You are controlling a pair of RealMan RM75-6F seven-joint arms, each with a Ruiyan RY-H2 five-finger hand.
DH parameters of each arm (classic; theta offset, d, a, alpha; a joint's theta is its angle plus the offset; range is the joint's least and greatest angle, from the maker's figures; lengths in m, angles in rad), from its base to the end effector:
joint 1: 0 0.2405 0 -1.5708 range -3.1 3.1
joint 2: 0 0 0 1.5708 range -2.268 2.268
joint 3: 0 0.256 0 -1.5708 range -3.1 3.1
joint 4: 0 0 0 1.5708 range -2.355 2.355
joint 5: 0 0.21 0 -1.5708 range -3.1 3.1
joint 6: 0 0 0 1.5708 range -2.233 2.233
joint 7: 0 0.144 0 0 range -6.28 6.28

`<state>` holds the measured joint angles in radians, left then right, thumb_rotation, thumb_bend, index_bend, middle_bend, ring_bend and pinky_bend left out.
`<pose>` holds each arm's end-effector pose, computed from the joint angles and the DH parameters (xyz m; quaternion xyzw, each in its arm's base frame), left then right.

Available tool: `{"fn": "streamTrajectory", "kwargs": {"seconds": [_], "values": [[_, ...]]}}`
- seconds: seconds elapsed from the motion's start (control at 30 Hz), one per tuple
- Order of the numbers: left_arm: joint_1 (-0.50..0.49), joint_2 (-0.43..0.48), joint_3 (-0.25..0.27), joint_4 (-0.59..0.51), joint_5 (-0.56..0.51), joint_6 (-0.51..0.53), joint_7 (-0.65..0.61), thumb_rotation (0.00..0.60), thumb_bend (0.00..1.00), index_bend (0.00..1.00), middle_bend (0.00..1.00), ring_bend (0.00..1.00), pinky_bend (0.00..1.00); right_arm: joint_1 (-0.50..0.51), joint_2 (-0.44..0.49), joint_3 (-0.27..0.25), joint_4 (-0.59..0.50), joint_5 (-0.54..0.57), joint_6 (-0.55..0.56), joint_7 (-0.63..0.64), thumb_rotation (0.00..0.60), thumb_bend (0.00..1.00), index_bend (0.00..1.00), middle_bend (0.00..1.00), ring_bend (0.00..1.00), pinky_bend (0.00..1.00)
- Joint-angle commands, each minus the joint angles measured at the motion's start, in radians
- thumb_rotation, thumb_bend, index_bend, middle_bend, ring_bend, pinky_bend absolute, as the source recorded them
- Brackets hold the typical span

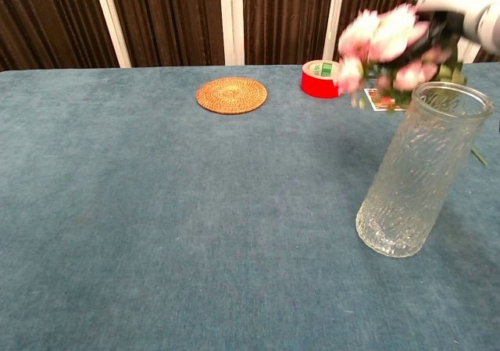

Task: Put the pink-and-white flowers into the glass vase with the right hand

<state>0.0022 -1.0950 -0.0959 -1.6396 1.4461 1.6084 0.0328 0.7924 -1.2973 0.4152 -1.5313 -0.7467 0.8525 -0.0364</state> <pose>-0.3186 0.1611 0.1900 -0.5326 -0.3638 -0.3931 0.6553 -0.1471 -0.4183 0.0974 0.5521 -0.5458 0.4671 0.4232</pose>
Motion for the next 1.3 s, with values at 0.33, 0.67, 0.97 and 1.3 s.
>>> {"fn": "streamTrajectory", "kwargs": {"seconds": [0.33, 0.67, 0.97, 1.3], "values": [[0.002, -0.024, -0.012, 0.039, 0.051, 0.06, -0.032, 0.6, 0.22, 0.11, 0.0, 0.0, 0.12, -0.142, 0.284, 0.281, -0.34, 0.062, 0.053, 0.328, 0.6, 0.39, 0.51, 0.46, 0.53, 0.22], [0.009, -0.05, -0.009, 0.103, 0.132, 0.139, -0.118, 0.6, 0.22, 0.1, 0.0, 0.0, 0.11, -0.222, 0.484, 0.397, -0.609, 0.172, 0.073, 0.418, 0.6, 0.39, 0.51, 0.46, 0.53, 0.22], [0.012, -0.044, -0.018, 0.097, 0.098, 0.129, -0.127, 0.6, 0.22, 0.1, 0.0, 0.0, 0.11, -0.188, 0.545, 0.429, -0.78, 0.304, 0.195, 0.409, 0.6, 0.39, 0.51, 0.46, 0.53, 0.22], [0.015, -0.036, -0.022, 0.096, 0.087, 0.126, -0.156, 0.6, 0.22, 0.1, 0.0, 0.0, 0.11, -0.148, 0.453, 0.373, -0.825, 0.27, 0.293, 0.427, 0.6, 0.39, 0.51, 0.46, 0.53, 0.22]]}}
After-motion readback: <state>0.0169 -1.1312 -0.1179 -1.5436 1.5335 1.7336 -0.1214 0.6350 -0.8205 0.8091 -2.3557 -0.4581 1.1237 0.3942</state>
